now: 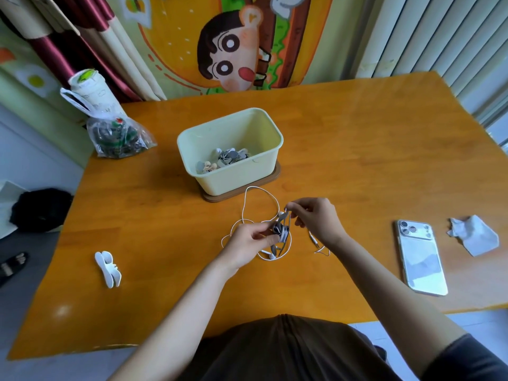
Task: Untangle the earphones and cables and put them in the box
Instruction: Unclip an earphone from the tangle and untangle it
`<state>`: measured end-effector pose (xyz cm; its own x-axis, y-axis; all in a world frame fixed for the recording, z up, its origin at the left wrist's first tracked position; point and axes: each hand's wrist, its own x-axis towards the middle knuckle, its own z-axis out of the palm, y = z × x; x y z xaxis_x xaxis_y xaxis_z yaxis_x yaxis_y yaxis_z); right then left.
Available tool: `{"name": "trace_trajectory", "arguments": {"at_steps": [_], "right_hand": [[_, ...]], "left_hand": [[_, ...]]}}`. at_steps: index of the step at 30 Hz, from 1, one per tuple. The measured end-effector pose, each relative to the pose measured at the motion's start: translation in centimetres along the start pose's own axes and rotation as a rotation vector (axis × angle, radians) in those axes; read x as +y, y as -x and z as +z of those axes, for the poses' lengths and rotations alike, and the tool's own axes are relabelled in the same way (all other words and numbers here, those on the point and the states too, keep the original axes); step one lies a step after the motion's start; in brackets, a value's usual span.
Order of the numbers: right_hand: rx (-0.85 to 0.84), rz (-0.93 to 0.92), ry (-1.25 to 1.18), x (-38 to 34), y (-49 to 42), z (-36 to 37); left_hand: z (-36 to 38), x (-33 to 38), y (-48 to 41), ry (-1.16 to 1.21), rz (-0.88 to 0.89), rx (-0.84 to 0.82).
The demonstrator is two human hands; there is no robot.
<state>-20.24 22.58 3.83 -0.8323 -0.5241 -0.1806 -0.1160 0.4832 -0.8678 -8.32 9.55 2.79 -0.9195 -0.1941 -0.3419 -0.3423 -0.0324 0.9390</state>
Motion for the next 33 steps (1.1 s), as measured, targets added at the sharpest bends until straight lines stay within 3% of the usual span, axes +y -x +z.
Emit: {"name": "trace_trajectory", "arguments": {"at_steps": [12,16,19,21,25,30,33], "right_hand": [[-0.351,0.224,-0.147,-1.1,0.6,1.8],[-0.423,0.167,-0.089,-1.5,1.0,2.5],[-0.462,0.031,0.03,-1.8,1.2,2.9],[-0.467,-0.066,0.087,-2.2,1.3,3.1],[-0.437,-0.211,0.18,-3.2,1.4,2.8],[-0.305,-0.258,0.29,-4.2,-0.2,0.4],[-0.304,-0.256,0.359,-4.5,-1.4,-0.5]], "left_hand": [[0.1,1.0,-0.7,0.391,-0.055,0.227],[-0.1,1.2,-0.8,0.643,-0.091,0.35],[-0.5,1.1,-1.2,0.756,-0.114,0.572],[-0.5,0.9,-1.4,0.669,-0.103,0.69],[-0.6,0.0,-1.4,0.202,-0.034,0.781],[-1.0,-0.9,-0.6,-0.098,0.001,0.723],[-0.3,-0.7,-0.1,-0.12,0.019,0.536]]}}
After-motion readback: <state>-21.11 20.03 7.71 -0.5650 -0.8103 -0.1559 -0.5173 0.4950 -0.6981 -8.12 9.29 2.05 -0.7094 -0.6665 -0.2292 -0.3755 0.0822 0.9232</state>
